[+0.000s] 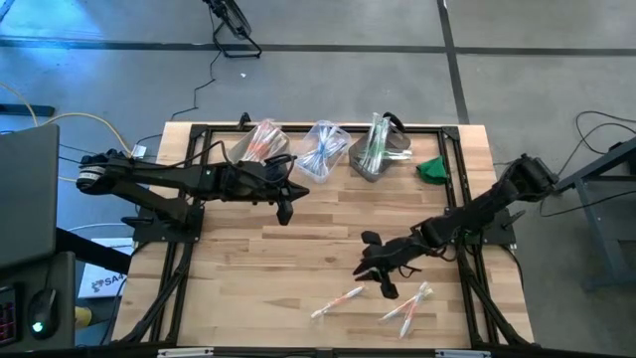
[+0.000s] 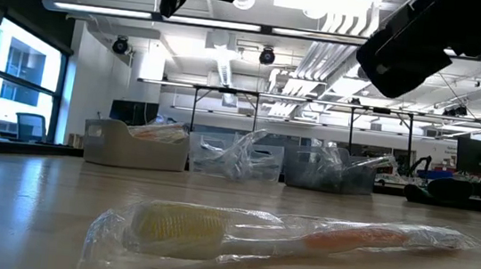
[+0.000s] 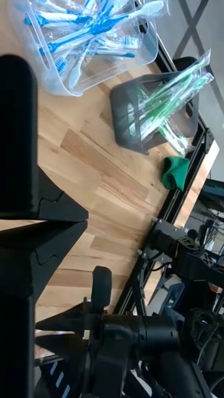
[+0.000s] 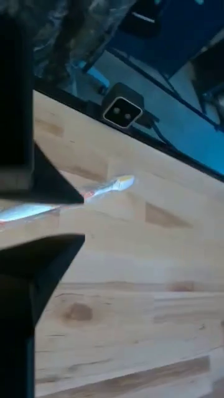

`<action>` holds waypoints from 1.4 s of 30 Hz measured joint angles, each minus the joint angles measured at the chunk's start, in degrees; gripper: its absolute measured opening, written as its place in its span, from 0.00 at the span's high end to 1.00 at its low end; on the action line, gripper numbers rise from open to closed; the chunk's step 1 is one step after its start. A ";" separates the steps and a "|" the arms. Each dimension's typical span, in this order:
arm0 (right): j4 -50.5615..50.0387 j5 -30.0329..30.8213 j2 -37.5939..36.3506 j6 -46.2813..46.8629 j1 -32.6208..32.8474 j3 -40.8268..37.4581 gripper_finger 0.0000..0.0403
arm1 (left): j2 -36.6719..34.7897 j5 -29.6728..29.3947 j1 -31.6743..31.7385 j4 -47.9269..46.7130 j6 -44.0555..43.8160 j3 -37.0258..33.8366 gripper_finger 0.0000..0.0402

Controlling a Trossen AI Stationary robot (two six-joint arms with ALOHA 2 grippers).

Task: Pick & Place Toothbrushes
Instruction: Put the orange toothbrush into the white bin

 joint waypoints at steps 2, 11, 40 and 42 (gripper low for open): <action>0.01 -0.29 0.00 -2.27 0.00 -0.01 0.72 | 0.00 0.00 0.00 0.00 0.30 0.00 1.00; 2.69 0.97 3.41 -8.99 1.84 0.03 0.57 | 0.00 0.00 0.00 -0.16 0.51 -0.02 1.00; 10.66 6.27 22.10 -2.89 5.43 0.12 0.73 | 0.00 -0.07 0.02 -0.42 2.13 -0.02 1.00; 10.65 6.48 22.12 -2.89 5.40 0.12 0.79 | 0.00 -0.12 0.02 -0.36 2.13 -0.02 1.00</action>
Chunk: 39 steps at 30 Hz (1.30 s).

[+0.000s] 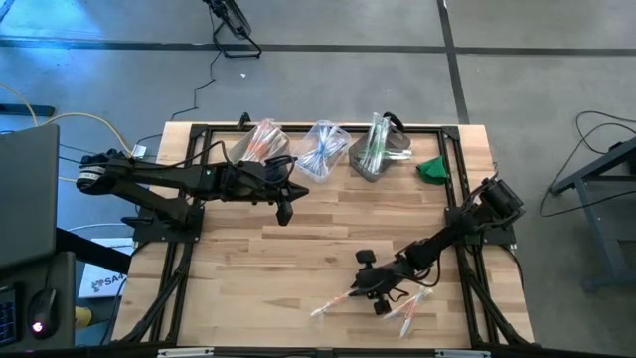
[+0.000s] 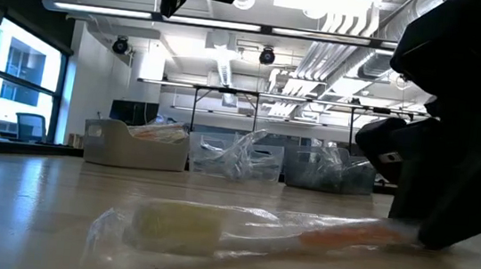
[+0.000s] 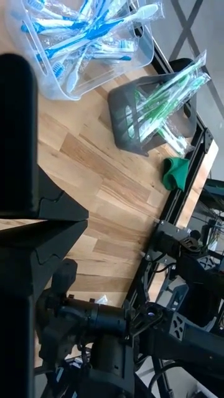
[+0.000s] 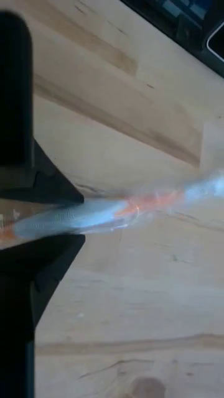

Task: Pick & Place Toothbrushes
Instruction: Put the orange toothbrush into the white bin

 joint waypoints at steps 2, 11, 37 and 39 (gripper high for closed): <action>-0.02 0.25 0.02 0.18 -0.02 -0.02 0.85 | 0.00 -0.07 0.00 0.11 0.00 0.00 1.00; -1.25 -0.12 -1.59 1.78 -0.06 -0.18 0.95 | -1.05 -0.08 0.02 0.19 0.02 0.00 1.00; -5.68 16.33 -37.58 -4.74 -9.08 -0.17 0.96 | -13.46 -8.67 0.04 0.59 5.89 0.00 1.00; -5.43 16.53 -40.05 -6.75 -11.32 -0.15 0.96 | -13.11 -10.90 0.04 0.56 8.39 0.00 1.00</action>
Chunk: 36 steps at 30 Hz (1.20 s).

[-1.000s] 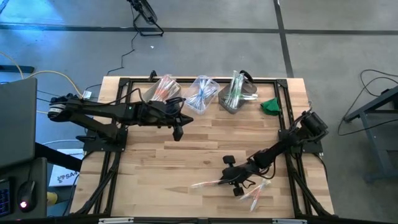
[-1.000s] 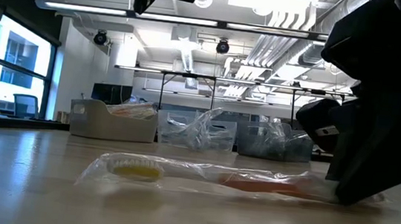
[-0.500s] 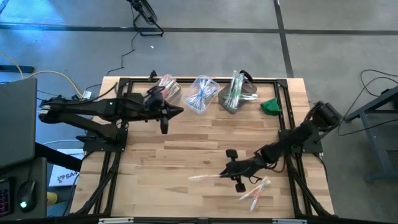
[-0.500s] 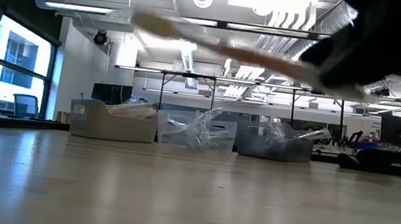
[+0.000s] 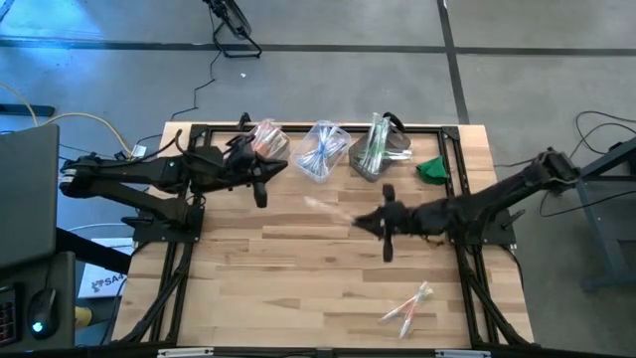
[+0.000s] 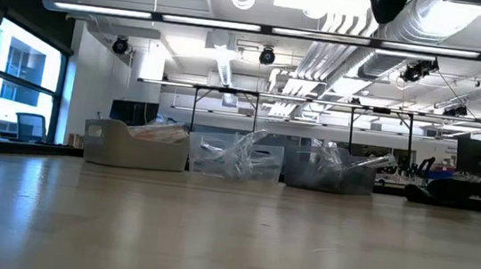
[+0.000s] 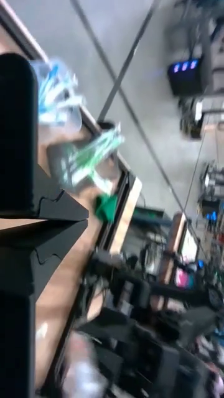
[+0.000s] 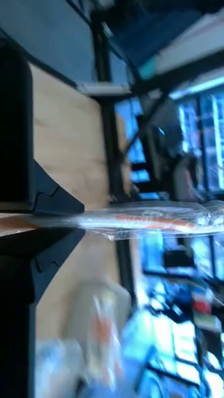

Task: Pick & Place Toothbrushes
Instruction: Put the orange toothbrush into the white bin

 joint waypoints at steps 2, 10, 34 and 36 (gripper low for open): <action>0.35 -0.46 -1.40 -2.05 -2.39 0.00 0.96 | 0.04 -2.12 0.07 0.20 0.75 0.00 1.00; 4.27 -13.08 -2.28 -5.65 -16.67 0.00 0.96 | 1.42 8.30 10.06 1.00 3.08 0.07 1.00; 19.67 -43.65 6.92 -5.03 -43.64 0.00 0.96 | 14.24 31.59 24.35 29.27 6.31 0.04 1.00; 22.65 -43.52 7.76 -5.02 -43.63 0.00 0.96 | 14.29 29.68 24.35 29.15 6.50 0.04 0.99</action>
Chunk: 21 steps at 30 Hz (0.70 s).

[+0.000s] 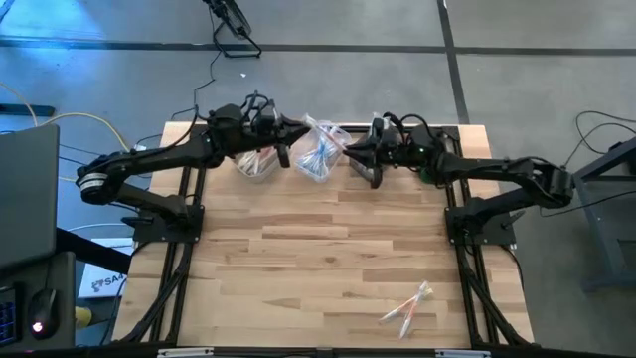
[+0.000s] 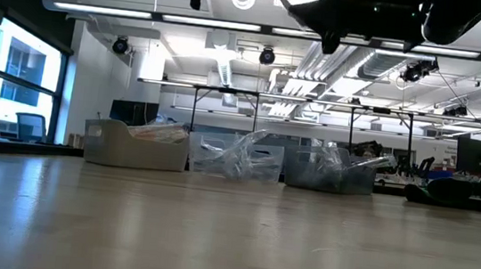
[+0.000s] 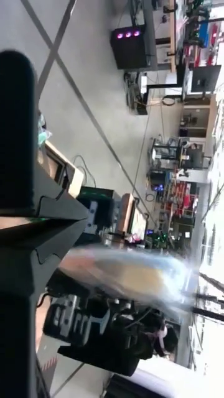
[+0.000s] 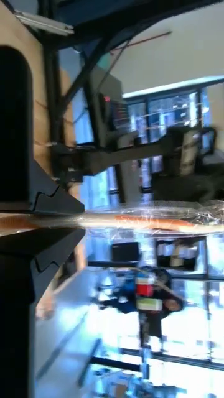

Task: Pick & Place Toothbrushes
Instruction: Put the orange toothbrush into the white bin

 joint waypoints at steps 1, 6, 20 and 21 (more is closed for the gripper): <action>1.20 -0.02 0.19 0.01 -0.15 0.02 0.96 | 0.00 -0.02 0.02 0.01 0.00 0.00 0.97; 3.80 0.97 0.39 1.06 -1.12 0.02 0.96 | 0.00 1.36 0.04 1.08 -0.02 0.00 0.81; 3.19 2.06 0.74 1.34 -0.50 0.02 0.96 | 4.98 4.87 -0.02 8.39 -6.67 0.00 0.46; 2.93 2.08 0.74 1.32 -0.52 0.02 0.96 | 5.38 5.28 -0.02 9.31 -6.69 0.00 0.46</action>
